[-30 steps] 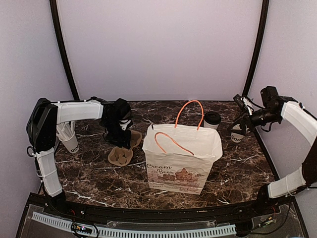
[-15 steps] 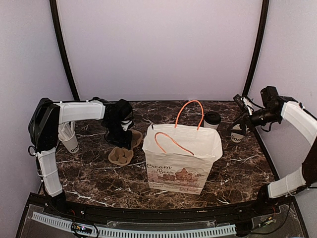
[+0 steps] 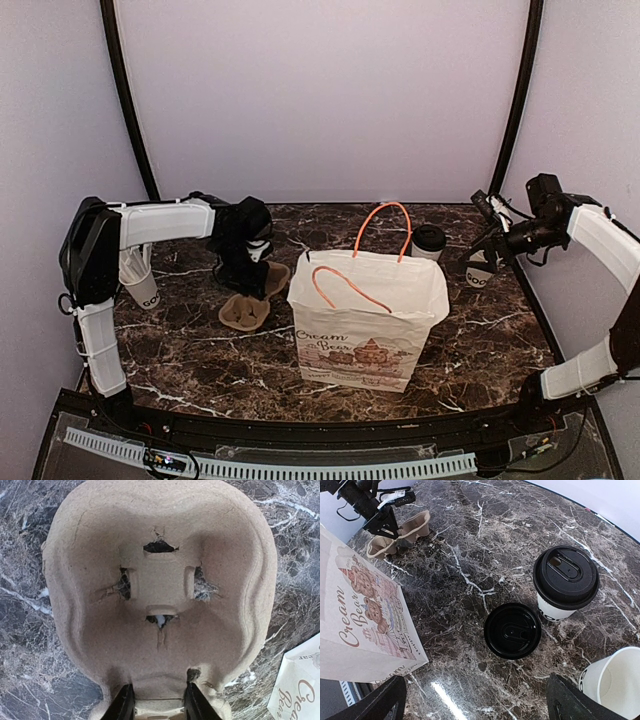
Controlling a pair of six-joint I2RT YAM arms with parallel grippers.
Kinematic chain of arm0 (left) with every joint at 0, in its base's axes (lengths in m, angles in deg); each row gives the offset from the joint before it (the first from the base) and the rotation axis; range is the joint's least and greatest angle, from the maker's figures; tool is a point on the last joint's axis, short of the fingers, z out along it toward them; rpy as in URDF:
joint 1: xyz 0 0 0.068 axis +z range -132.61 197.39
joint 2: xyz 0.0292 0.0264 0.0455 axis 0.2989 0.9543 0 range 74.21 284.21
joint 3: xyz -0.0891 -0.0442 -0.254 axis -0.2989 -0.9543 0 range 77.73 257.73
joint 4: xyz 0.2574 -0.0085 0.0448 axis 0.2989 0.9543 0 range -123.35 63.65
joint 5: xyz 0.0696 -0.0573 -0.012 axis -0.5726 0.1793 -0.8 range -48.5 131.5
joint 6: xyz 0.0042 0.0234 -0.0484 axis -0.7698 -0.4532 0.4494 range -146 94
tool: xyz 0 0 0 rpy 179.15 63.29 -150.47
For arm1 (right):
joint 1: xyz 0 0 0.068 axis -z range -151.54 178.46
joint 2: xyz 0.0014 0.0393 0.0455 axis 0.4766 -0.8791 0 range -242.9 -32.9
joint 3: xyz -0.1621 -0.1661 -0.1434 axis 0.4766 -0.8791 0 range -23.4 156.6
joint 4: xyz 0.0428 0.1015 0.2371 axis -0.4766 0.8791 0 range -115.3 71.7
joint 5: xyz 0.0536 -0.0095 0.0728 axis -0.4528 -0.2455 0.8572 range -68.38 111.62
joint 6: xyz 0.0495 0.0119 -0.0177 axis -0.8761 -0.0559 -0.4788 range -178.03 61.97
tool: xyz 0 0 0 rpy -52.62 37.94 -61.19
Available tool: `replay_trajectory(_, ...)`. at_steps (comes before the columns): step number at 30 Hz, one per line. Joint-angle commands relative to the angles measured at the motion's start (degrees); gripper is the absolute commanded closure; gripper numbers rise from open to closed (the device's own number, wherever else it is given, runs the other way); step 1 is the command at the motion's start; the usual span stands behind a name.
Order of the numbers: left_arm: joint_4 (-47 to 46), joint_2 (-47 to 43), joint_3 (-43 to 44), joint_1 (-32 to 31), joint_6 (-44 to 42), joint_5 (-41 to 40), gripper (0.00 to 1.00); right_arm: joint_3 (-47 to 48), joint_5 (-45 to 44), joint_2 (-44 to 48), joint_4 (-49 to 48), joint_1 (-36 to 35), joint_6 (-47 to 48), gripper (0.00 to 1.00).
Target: Pack the takeout coffee
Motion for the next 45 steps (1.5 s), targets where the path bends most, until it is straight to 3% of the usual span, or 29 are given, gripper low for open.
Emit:
replay_trajectory(1,4.15,-4.94,3.63,-0.28,-1.72,-0.64,0.7,1.44,0.67,0.23,-0.19,-0.07,-0.08,0.01)
replay_trajectory(13,9.41,-12.6,20.76,-0.27,-9.2,0.75,0.7,6.93,-0.82,-2.82,4.22,-5.63,1.99,0.01)
replay_trajectory(18,5.1,-17.03,28.22,-0.47,-14.03,4.99,0.72,8.32,-0.81,-3.31,5.39,-6.34,2.55,0.01)
replay_trajectory(23,-2.47,-21.25,28.39,-2.53,-18.71,14.91,0.68,8.98,-1.17,-3.05,5.97,-6.52,2.74,0.01)
replay_trajectory(31,-18.21,-25.29,23.65,-11.19,-19.89,28.34,0.65,8.92,-1.5,-2.6,6.3,-6.92,2.17,0.01)
replay_trajectory(45,-25.18,-22.61,15.42,-17.32,-23.99,39.61,0.63,8.44,-2.93,-2.35,6.32,-7.35,1.56,0.01)
